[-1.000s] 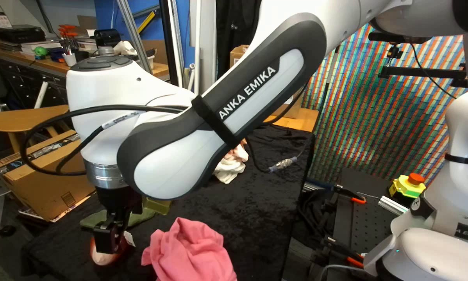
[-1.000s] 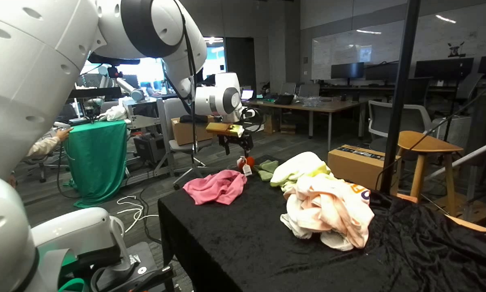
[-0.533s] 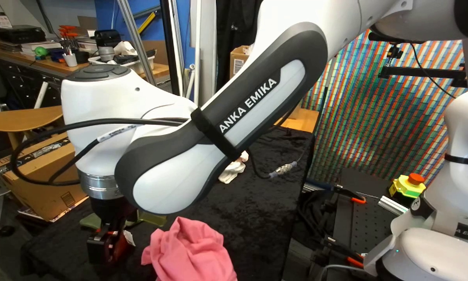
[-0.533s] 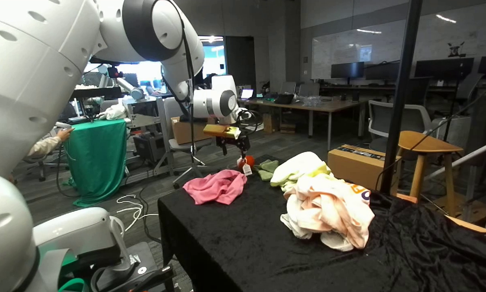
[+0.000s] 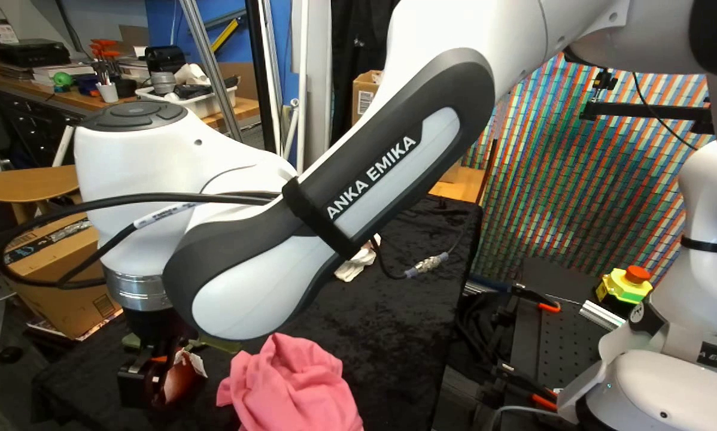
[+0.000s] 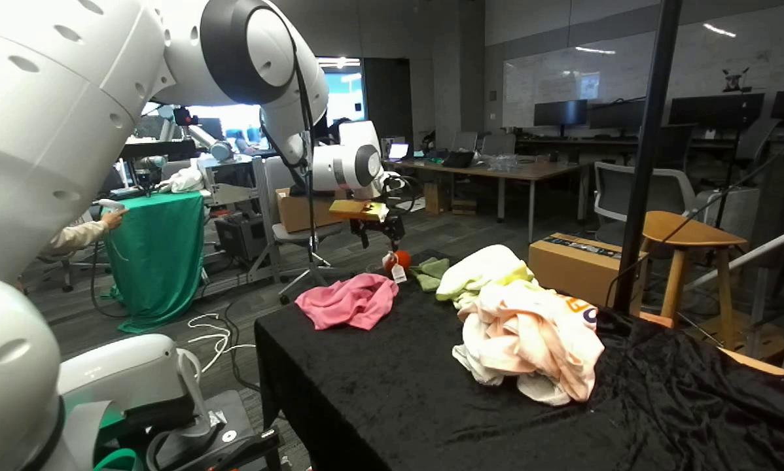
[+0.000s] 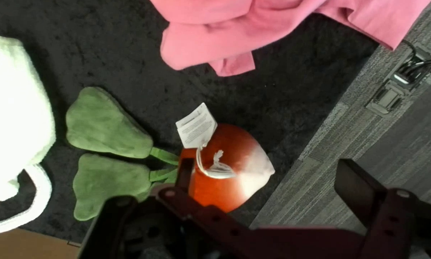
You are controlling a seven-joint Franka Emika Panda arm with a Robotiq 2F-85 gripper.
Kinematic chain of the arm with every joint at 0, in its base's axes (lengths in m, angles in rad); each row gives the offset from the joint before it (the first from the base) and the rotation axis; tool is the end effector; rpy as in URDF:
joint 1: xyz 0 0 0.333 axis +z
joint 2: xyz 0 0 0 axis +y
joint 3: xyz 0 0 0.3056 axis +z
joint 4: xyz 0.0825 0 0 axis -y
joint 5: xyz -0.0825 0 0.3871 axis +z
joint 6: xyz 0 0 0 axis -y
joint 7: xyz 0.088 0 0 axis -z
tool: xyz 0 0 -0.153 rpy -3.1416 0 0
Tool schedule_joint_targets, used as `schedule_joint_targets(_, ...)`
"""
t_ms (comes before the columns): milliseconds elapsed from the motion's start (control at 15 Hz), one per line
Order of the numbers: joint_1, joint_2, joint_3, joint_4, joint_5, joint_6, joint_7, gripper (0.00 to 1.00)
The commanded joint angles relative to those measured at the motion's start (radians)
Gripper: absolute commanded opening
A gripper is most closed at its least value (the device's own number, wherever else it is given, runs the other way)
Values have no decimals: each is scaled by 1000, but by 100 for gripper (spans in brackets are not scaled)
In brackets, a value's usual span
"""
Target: Pile the t-shirts, towels, rope and radish together
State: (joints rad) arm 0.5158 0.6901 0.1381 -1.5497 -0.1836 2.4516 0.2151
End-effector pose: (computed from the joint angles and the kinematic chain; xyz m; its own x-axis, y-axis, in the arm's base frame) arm 0.5917 0.4310 0.2135 0.8421 0.4909 0.2233 0.5017 -0.8650 0.0096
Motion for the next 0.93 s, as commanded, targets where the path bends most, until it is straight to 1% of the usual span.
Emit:
schedule_joint_targets(0,34,51,-27,97,-34,-37,32,100)
schedule_joint_targets(467,69,134,-55,225,-37,-91,44,100)
schedule_joint_targets(533,72,159,-61,256,-38,-97,46,100)
schedule_joint_targets(867,75,208,-74,339,-32,-145,48,100)
